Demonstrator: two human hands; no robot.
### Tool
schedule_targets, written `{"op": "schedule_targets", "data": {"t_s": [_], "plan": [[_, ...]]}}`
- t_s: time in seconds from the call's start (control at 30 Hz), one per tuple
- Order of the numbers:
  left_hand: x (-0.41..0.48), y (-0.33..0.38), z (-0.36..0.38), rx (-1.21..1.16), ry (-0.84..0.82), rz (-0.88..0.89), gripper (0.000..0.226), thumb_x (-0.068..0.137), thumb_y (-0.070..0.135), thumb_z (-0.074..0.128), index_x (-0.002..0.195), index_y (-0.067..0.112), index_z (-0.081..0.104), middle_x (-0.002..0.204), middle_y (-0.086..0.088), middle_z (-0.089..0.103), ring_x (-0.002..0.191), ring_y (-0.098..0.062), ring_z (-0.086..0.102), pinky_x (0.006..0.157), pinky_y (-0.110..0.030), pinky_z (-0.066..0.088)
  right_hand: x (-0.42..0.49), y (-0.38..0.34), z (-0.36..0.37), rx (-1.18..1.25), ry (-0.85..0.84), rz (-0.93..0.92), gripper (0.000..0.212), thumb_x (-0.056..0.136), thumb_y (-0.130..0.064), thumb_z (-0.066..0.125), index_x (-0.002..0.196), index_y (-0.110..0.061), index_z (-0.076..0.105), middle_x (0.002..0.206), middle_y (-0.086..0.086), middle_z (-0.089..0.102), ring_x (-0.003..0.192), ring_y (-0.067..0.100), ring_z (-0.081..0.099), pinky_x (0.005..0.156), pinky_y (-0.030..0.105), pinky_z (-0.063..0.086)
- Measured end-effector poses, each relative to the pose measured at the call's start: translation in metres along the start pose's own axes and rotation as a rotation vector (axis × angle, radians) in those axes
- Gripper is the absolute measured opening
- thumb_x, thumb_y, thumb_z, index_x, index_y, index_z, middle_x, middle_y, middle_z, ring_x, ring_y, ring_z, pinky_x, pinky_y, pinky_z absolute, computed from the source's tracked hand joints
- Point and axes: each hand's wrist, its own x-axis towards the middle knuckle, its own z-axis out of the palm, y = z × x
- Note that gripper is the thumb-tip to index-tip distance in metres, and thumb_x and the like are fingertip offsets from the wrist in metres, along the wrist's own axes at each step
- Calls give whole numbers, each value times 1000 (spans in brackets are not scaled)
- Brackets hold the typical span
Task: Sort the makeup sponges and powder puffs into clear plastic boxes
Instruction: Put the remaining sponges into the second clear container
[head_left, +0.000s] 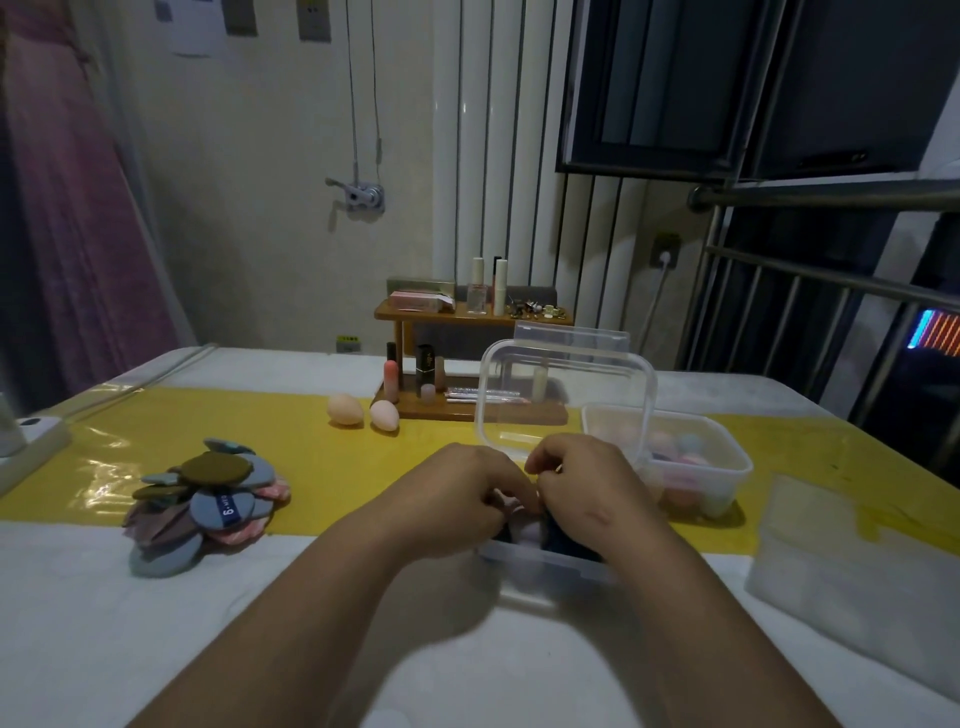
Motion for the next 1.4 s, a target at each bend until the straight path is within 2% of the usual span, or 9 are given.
{"op": "schedule_targets", "data": {"t_s": [0.2,0.27,0.37,0.5,0.63,0.8,1.07,1.2,1.4], "plan": [[8,-26,-9,-335,463,-196,38,81,-5,58,84,29,74,111,16,66,105,20,50,93,-27,48,-1,-2,3,-65,-25,15,29,94,-9,53,109,-28,69,112,-3,65,100,18,59,92,38,53],[14,-42,-13,-310,582,-351,36,82,-2,56,89,29,72,136,4,58,121,1,52,90,-34,51,0,-4,3,-98,-35,27,31,92,-8,58,114,-27,69,118,-1,64,104,21,58,95,38,52],[25,-71,-15,-54,506,-600,49,82,8,59,126,29,63,142,0,53,97,-20,60,66,-28,49,1,-7,3,-182,-47,19,39,88,-13,69,122,-32,66,125,1,58,110,25,54,98,41,50],[38,-93,-12,160,406,-818,49,87,27,62,134,33,52,109,-7,55,99,-25,50,82,-40,50,2,-5,8,-201,-36,-19,42,86,-19,72,123,-37,62,128,-3,55,113,23,50,99,40,49],[52,-109,-4,223,308,-813,68,93,37,55,149,49,18,122,-10,57,109,-30,52,91,-46,45,3,1,10,-165,-15,-70,35,91,-18,63,120,-36,61,124,-6,57,111,20,49,98,39,47],[56,-121,2,316,288,-906,50,91,49,51,140,42,41,128,-11,54,119,-32,47,96,-45,36,5,6,11,-129,4,-97,30,93,-14,55,116,-34,60,117,-6,58,106,19,49,94,40,48],[42,-99,-3,52,597,-682,44,97,19,54,139,31,50,104,-3,62,82,-15,55,65,-27,45,9,11,11,-13,51,-237,28,100,-18,42,112,-32,63,113,-13,61,106,10,51,96,35,47],[24,-72,-12,-189,737,-522,21,97,7,52,91,26,58,121,-5,60,85,-12,52,57,-22,37,9,13,13,76,68,-299,23,101,-29,48,119,-34,61,109,-18,59,100,5,54,91,31,50],[-3,-21,-7,-514,535,-179,19,91,12,65,84,21,50,90,9,60,80,-2,59,68,-18,47,7,15,10,312,14,-320,32,89,-51,63,119,-48,53,105,-26,62,99,0,57,83,35,54]]}}
